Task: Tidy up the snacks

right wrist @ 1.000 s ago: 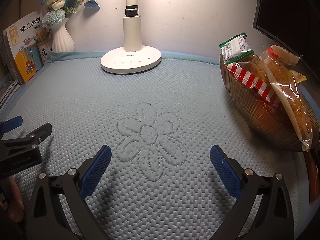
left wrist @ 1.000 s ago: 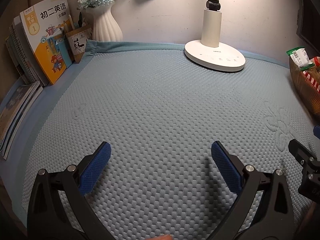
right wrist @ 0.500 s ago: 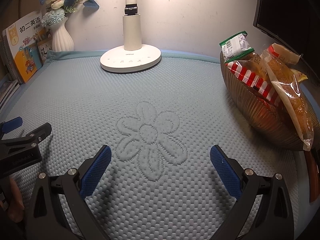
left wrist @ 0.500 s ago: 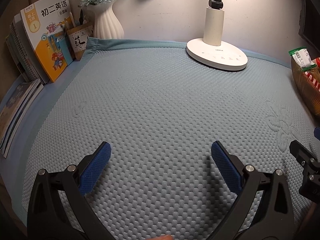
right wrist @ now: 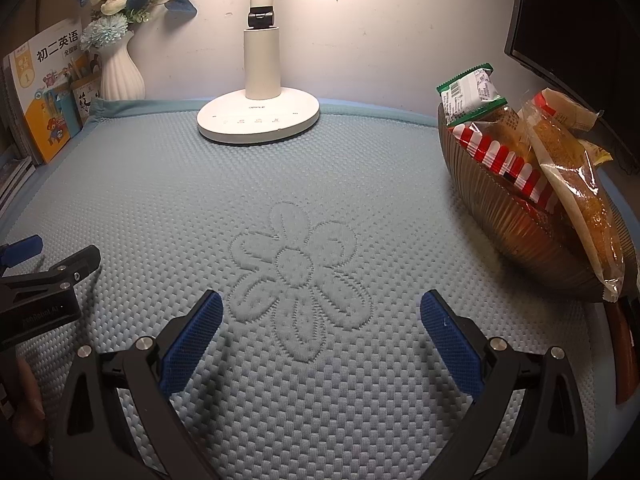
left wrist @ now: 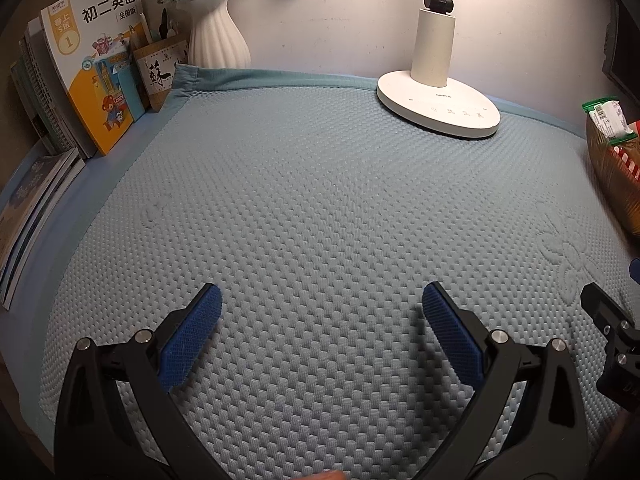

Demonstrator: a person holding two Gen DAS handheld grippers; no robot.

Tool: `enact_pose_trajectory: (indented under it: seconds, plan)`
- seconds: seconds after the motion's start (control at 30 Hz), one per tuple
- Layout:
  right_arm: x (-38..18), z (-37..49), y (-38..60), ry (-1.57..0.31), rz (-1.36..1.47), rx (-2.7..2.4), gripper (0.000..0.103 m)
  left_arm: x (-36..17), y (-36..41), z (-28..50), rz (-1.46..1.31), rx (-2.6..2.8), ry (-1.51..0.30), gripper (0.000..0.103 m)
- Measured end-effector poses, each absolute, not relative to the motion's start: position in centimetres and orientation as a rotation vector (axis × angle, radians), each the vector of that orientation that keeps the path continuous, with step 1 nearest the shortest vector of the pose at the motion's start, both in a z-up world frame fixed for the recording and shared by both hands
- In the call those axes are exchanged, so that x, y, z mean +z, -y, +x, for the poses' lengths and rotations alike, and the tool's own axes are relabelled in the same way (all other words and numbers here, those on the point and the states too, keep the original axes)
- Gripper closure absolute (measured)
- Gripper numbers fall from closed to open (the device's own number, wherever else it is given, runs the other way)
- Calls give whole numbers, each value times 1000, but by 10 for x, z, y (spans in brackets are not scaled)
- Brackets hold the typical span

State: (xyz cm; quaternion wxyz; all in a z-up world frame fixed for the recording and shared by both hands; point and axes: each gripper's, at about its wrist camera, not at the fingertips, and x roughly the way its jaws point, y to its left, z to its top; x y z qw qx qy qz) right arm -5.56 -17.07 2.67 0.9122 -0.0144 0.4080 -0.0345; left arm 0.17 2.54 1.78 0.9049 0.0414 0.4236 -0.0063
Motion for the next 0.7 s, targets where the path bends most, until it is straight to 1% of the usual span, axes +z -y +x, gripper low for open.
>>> enact_pose_trajectory:
  seconds: [0.7]
  plan:
    - [25, -54, 170, -849, -37, -71, 5, 14, -23, 1, 101, -10, -888, 3]
